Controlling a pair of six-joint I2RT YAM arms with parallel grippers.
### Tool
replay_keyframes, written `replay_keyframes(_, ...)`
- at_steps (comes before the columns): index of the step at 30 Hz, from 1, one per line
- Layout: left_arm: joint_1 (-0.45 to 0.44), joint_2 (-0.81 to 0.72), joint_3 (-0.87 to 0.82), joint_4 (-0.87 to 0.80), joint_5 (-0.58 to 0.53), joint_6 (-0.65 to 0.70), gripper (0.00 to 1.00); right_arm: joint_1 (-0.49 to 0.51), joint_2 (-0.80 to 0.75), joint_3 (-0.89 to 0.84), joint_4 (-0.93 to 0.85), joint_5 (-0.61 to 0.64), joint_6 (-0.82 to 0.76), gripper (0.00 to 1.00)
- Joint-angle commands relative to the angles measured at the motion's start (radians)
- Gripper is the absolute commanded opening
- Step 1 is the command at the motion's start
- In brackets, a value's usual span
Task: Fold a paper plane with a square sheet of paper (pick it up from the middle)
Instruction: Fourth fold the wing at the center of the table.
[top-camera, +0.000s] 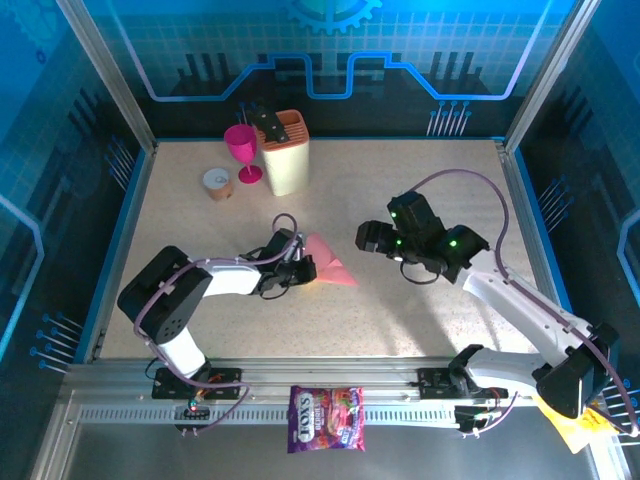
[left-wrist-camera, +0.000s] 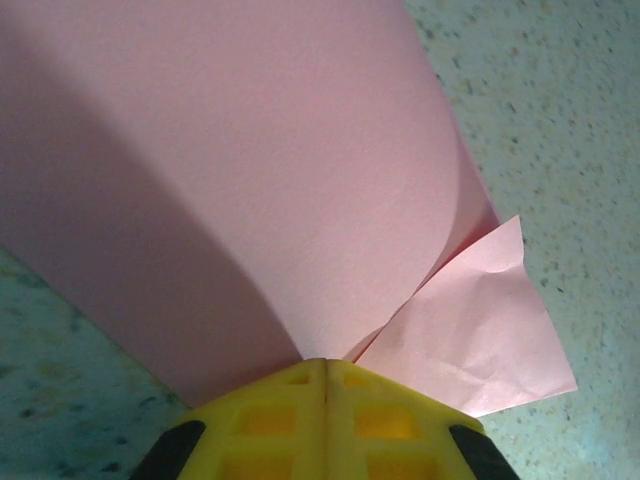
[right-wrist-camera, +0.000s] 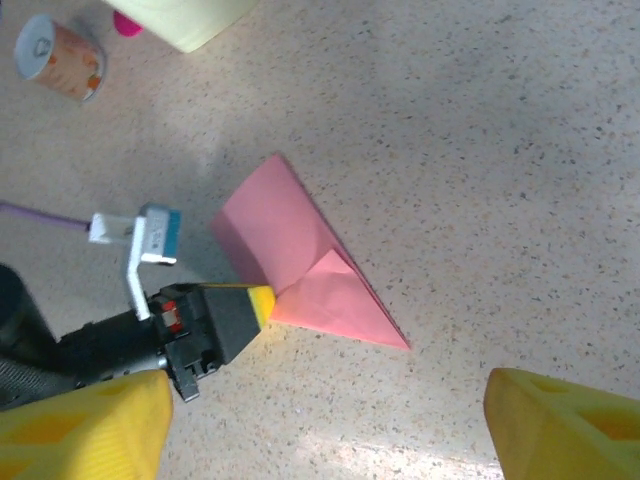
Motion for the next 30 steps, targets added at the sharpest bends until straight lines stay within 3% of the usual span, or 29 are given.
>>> replay_keyframes(1, -0.018, 0.026, 0.006, -0.058, 0.073, 0.057, 0.00, -0.023, 0.015, 0.046, -0.079, -0.055, -0.051, 0.88)
replay_keyframes(5, -0.019, -0.053, 0.030, -0.113, 0.065, 0.053, 0.01, -0.028, 0.020, 0.026, -0.042, -0.100, -0.068, 0.95)
replay_keyframes(9, -0.019, -0.165, 0.078, -0.217, 0.044, 0.056, 0.12, -0.031, 0.034, 0.021, -0.041, -0.097, -0.060, 0.99)
replay_keyframes(18, -0.017, -0.340, 0.154, -0.374, 0.014, -0.009, 0.61, -0.048, 0.022, -0.067, 0.016, -0.037, -0.027, 0.99)
replay_keyframes(24, -0.015, -0.362, 0.155, -0.418, 0.025, -0.092, 0.96, -0.066, 0.063, -0.134, 0.121, -0.103, -0.059, 0.99)
replay_keyframes(28, -0.013, -0.351, 0.110, -0.394, 0.008, -0.190, 1.00, -0.045, 0.159, -0.114, 0.094, -0.118, -0.143, 0.99)
replay_keyframes(30, -0.017, -0.349, 0.066, -0.361, -0.017, -0.258, 1.00, -0.040, 0.209, -0.113, 0.089, -0.141, -0.176, 0.92)
